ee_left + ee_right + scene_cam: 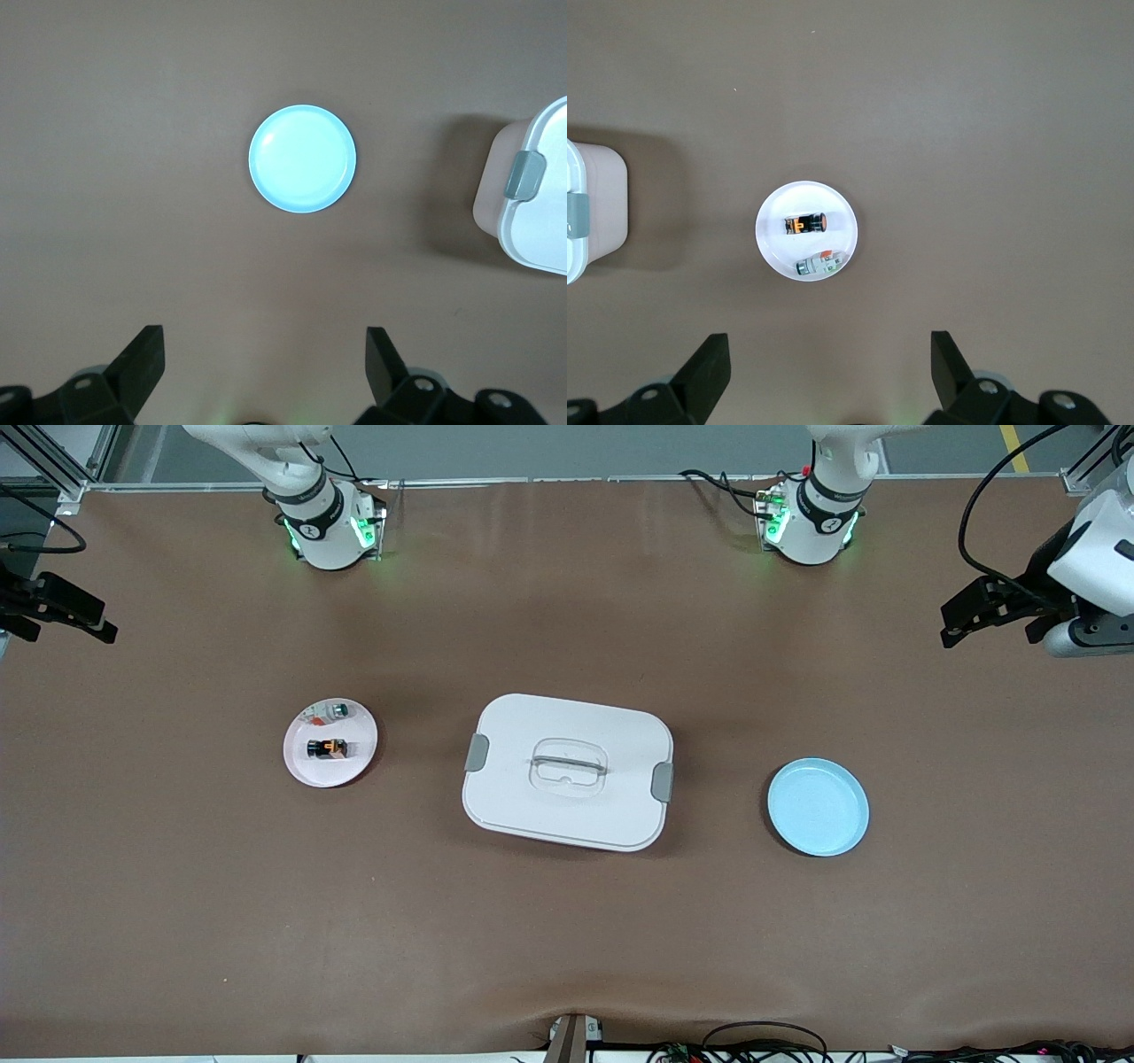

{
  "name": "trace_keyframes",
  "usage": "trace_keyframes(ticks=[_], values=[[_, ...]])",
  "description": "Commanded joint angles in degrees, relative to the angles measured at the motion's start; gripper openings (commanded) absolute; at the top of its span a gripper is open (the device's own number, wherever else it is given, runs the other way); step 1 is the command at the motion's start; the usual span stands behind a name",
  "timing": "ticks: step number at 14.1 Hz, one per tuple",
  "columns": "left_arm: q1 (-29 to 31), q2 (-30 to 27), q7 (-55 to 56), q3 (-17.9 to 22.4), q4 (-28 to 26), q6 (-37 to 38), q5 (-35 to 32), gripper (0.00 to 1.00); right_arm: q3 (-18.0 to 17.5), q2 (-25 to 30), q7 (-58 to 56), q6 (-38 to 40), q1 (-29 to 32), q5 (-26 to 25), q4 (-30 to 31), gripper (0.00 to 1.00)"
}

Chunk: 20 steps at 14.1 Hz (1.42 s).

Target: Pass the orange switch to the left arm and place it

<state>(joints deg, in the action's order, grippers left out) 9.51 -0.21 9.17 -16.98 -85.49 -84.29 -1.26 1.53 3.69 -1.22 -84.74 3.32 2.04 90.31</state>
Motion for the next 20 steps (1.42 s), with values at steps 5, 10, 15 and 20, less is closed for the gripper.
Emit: trace_keyframes(ticks=[5,10,15,20], values=[[0.2,-0.1,-0.3,-0.3,0.6,0.4,-0.6,1.00,-0.2,1.9,0.2,-0.8,0.7,1.0,2.0,1.00],[0.2,-0.2,-0.3,-0.3,0.6,0.4,-0.5,1.00,-0.3,1.8,0.2,-1.0,0.6,1.1,1.9,1.00],[0.2,-0.2,-0.3,-0.3,0.6,0.4,-0.5,1.00,-0.2,1.5,0.3,-0.9,0.7,1.6,1.6,1.00],[0.1,-0.1,-0.2,-0.3,0.6,0.4,-0.5,1.00,-0.4,0.9,0.1,0.0,0.6,1.0,-0.3,1.00]])
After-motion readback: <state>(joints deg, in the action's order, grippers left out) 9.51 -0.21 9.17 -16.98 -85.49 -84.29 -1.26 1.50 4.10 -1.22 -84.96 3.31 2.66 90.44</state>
